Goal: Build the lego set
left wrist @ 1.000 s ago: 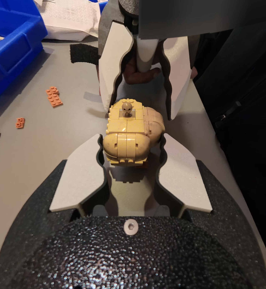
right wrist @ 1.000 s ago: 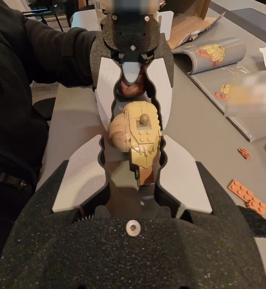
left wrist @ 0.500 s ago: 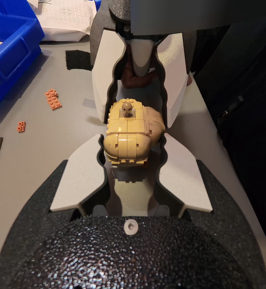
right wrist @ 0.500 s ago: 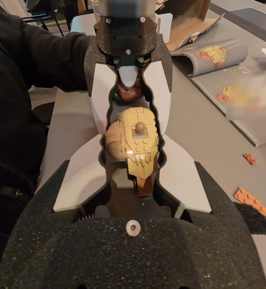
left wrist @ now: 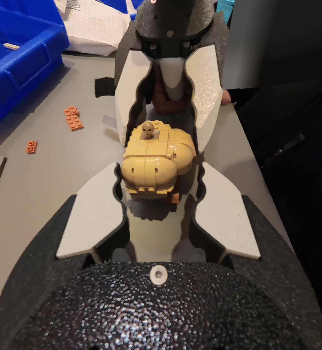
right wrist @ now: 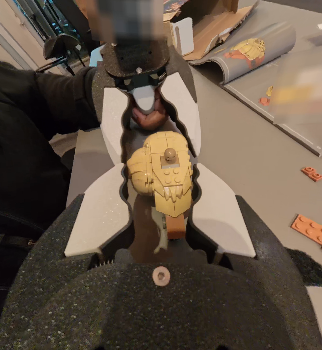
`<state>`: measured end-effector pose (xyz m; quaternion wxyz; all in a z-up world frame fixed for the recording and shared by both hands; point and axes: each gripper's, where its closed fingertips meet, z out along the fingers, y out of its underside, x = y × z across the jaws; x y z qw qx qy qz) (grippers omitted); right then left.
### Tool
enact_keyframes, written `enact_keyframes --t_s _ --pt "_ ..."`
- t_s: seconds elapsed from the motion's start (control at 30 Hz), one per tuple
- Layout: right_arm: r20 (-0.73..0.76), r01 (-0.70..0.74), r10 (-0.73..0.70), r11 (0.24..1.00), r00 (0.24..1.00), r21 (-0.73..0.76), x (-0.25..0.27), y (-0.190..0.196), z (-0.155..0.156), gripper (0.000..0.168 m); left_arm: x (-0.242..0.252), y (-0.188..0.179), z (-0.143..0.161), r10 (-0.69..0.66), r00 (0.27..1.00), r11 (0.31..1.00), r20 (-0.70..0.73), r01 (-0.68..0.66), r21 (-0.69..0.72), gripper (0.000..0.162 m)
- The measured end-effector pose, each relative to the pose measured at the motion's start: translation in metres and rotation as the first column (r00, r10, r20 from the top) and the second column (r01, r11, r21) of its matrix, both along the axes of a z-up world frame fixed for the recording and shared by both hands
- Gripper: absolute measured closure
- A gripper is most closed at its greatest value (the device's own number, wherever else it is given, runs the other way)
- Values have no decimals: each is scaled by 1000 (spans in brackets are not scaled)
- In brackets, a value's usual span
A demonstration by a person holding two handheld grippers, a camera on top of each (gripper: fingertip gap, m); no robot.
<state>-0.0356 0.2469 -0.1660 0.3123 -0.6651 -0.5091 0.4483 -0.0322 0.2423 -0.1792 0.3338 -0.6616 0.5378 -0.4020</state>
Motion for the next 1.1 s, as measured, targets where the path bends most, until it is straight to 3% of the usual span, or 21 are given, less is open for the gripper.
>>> enact_keyframes --t_s 0.1,0.23,0.27,0.3,0.33,0.37,0.4,0.57,0.8,1.1 --pt "-33 60 -64 991 997 -122 5 13 5 103 -6 7 6 47 998 999 41 -47 13 83" --pt "-184 130 -214 913 959 -388 12 38 28 105 -18 32 23 242 964 968 112 -247 39 87" --pt "-235 128 -257 881 937 -456 15 45 36 115 -20 35 28 286 948 954 137 -295 46 87" --pt "-297 106 -290 854 910 -509 19 50 45 142 -21 36 33 316 935 944 162 -327 46 89" --pt "-325 105 -334 823 885 -558 22 56 49 157 -20 35 36 338 925 936 175 -349 40 92" --pt "-345 116 -371 807 862 -578 26 62 51 168 -19 32 35 353 920 931 171 -364 38 95" --pt "-328 147 -395 801 858 -581 28 66 47 168 -18 31 31 372 915 923 157 -383 41 96" --pt "-216 277 -417 834 883 -477 30 68 29 154 -18 31 -3 419 907 907 -28 -418 50 97" --pt "-105 360 -404 885 909 -294 50 53 20 137 -18 15 -11 348 934 938 -78 -347 23 97" --pt "153 466 -456 884 877 -39 77 18 -19 127 -19 5 -18 260 947 959 -187 -276 -60 104"
